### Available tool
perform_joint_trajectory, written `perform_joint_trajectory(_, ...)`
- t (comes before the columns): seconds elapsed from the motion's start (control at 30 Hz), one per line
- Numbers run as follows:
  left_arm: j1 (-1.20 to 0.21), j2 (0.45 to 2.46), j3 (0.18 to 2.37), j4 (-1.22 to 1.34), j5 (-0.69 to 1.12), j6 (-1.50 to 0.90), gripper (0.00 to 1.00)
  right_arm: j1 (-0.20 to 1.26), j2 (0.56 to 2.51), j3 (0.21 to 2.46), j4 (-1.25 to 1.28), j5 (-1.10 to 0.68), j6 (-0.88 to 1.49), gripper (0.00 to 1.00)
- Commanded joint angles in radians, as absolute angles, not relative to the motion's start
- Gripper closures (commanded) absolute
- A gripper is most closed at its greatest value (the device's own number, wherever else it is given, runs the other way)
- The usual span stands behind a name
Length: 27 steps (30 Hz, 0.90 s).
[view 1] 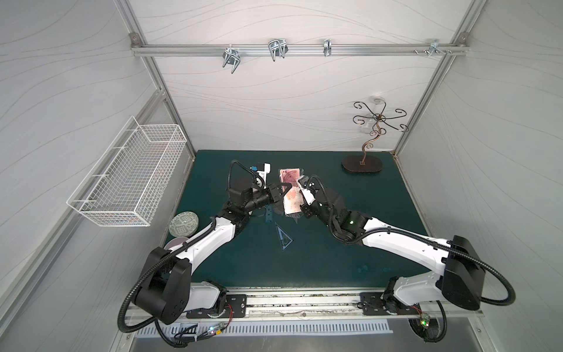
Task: Open the ruler set and take out the ruler
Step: Open the ruler set bag.
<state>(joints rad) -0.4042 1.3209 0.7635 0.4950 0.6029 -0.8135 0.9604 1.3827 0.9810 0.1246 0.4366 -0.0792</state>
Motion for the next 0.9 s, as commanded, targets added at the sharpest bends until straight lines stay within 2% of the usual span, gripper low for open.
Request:
perform_joint_trajectory(0.0, -0.419, 1.284, 0.778, 0.533, 0.67, -0.782, 1.0, 0.899, 1.352, 0.999, 0.07, 0.452, -0.019, 1.0)
perform_joint_trajectory(0.3, -0.419, 1.276, 0.773, 0.494, 0.666, -0.737, 1.0, 0.737, 1.245, 0.978, -0.006, 0.135, 0.239, 1.0)
perform_joint_trajectory(0.5, -0.419, 1.276, 0.773, 0.506, 0.673, -0.733, 1.0, 0.647, 1.229, 0.961, -0.021, 0.034, 0.33, 1.0)
perform_joint_trajectory(0.6, -0.419, 1.281, 0.769, 0.518, 0.676, -0.736, 1.0, 0.587, 1.203, 0.924, 0.043, -0.122, 0.398, 1.0)
perform_joint_trajectory(0.7, -0.416, 1.287, 0.778, 0.474, 0.659, -0.713, 0.85, 0.533, 1.191, 0.899, 0.122, -0.307, 0.461, 1.0)
perform_joint_trajectory(0.77, -0.415, 1.294, 0.784, 0.433, 0.624, -0.7, 0.67, 0.52, 1.19, 0.887, 0.166, -0.422, 0.487, 1.0)
perform_joint_trajectory(0.87, -0.416, 1.316, 0.791, 0.383, 0.62, -0.677, 0.64, 0.523, 1.192, 0.85, 0.236, -0.519, 0.523, 1.0)
